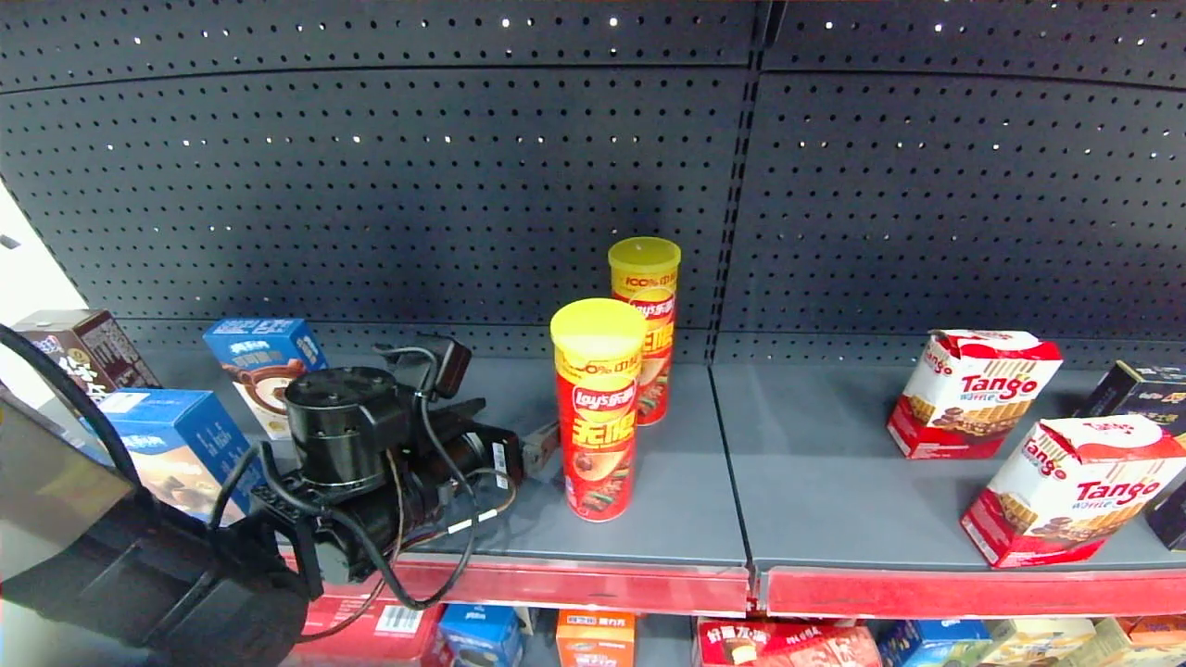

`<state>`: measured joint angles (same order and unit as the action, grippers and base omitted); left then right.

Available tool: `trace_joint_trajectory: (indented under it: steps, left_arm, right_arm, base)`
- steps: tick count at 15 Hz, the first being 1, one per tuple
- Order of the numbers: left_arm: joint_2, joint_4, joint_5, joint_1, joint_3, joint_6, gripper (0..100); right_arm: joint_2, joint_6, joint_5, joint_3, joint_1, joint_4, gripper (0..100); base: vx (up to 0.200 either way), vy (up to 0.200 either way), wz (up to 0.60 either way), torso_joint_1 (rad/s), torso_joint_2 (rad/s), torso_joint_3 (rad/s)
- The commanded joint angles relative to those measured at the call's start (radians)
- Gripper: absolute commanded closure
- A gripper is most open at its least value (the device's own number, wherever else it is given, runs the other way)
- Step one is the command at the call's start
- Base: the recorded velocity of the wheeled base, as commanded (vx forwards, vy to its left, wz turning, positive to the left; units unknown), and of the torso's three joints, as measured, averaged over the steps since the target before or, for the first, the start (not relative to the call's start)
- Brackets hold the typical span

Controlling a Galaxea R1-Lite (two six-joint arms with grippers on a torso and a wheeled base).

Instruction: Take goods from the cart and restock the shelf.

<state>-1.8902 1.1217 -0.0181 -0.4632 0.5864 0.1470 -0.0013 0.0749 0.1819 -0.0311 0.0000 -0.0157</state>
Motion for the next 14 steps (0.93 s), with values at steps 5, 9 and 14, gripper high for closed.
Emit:
trace_joint_trajectory:
  steps: [5, 9, 14]
  left_arm:
    - [-0.049, 0.001, 0.009, -0.006, 0.050, 0.000, 0]
    - [-0.063, 0.001, 0.010, -0.014, 0.073, 0.000, 0]
    - [-0.070, 0.004, 0.021, -0.029, 0.079, 0.000, 0]
  right_arm:
    - [0.001, 0.013, 0.007, -0.001, 0.000, 0.000, 0]
    - [0.001, 0.014, 0.007, -0.001, 0.000, 0.000, 0]
    - [0.001, 0.020, 0.008, -0.001, 0.000, 0.000, 0]
  base:
    - [0.000, 0.000, 0.00, 0.000, 0.00, 0.000]
    - [0.000, 0.000, 0.00, 0.000, 0.00, 0.000]
    - [0.000, 0.000, 0.00, 0.000, 0.00, 0.000]
